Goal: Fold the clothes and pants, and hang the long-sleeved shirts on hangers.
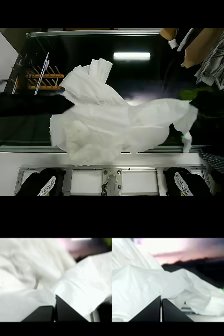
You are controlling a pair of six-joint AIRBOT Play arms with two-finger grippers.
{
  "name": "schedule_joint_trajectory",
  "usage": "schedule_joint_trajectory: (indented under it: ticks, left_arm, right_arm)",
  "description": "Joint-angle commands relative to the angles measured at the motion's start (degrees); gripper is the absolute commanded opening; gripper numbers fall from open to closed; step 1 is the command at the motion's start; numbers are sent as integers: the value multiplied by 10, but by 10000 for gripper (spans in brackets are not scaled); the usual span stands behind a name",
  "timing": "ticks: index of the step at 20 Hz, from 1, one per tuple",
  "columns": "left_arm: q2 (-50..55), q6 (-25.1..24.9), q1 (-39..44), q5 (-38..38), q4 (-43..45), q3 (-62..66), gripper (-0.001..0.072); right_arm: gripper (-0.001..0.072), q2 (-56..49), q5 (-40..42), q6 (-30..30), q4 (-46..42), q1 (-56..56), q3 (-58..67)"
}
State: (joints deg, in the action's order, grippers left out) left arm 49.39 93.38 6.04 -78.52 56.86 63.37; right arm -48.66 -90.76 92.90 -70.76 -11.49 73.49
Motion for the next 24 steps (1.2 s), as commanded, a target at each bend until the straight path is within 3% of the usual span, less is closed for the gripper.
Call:
schedule_joint_trajectory:
  ticks: [1, 6, 7, 8, 9, 12, 14, 18, 24]
  left_arm:
    - [111, -33, 7, 48, -38, -68, 15]
    - [272, -61, -12, 146, -92, 88, 14]
    - [293, -61, -11, 161, -85, 115, 15]
    - [315, -61, -11, 169, -87, 139, 15]
    - [337, -60, -11, 165, -86, 163, 15]
    - [384, -61, -9, 131, -86, 199, 15]
    - [400, -61, -9, 123, -85, 201, 15]
    - [409, -61, -9, 121, -85, 201, 15]
    - [409, -61, -9, 118, -84, 201, 15]
  right_arm:
    - [14, -97, 33, 4, -47, 8, -52]
    - [44, -201, 320, 21, 3, 9, -21]
    - [230, -207, 384, 17, 20, 9, -21]
    - [540, -210, 434, -7, 43, 9, -21]
    - [661, -209, 457, -53, 65, 9, -21]
    - [650, -200, 378, -223, 88, 20, -22]
    - [649, -199, 282, -281, 54, 55, -25]
    - [649, -202, 251, -280, -110, 186, -70]
    - [649, -273, 293, -160, -318, 325, -101]
